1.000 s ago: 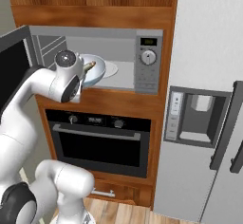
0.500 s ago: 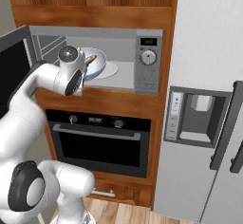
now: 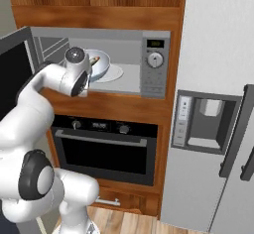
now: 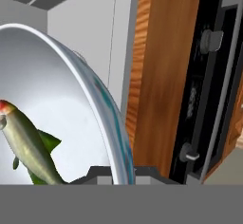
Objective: Remove the pear from the bowl and place it on the small plate. Then place the bowl with only the fish in the microwave, close the door, and press the start button to microwave the fish.
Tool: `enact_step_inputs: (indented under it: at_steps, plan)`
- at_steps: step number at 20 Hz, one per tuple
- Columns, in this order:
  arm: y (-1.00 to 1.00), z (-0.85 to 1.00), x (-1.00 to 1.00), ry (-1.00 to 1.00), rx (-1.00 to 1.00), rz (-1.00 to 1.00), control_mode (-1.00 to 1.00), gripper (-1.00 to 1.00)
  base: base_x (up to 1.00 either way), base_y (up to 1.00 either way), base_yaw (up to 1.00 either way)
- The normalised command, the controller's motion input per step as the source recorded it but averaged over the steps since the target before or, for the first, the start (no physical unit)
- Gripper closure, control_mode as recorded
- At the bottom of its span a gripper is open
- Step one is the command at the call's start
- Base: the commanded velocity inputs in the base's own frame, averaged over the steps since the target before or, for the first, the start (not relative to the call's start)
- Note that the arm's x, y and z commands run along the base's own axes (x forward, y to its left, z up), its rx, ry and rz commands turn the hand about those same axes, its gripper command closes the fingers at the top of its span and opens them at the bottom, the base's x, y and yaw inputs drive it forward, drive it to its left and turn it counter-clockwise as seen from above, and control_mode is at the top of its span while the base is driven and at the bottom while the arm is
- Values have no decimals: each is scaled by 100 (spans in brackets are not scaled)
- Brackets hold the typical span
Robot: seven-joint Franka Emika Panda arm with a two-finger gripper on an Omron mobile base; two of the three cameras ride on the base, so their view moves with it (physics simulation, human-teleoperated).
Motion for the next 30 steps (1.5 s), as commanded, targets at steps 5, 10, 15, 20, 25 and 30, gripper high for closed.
enact_step_inputs:
  at_steps: [5, 10, 15, 20, 25, 30]
  plan:
    - [-7, -21, 34, 2, 0, 4, -100, 100, 0, 0, 0]
    - [-14, -13, 47, 0, 0, 1, -100, 100, 0, 0, 0]
    - [-5, -14, 58, 1, 0, 0, -100, 100, 0, 0, 0]
    - [0, -31, 64, 5, 0, 2, -100, 100, 0, 0, 0]
    - [0, -25, 63, 2, 0, 3, -100, 100, 0, 0, 0]
    - [2, -16, 32, 2, 0, 5, -100, -100, 0, 0, 0]
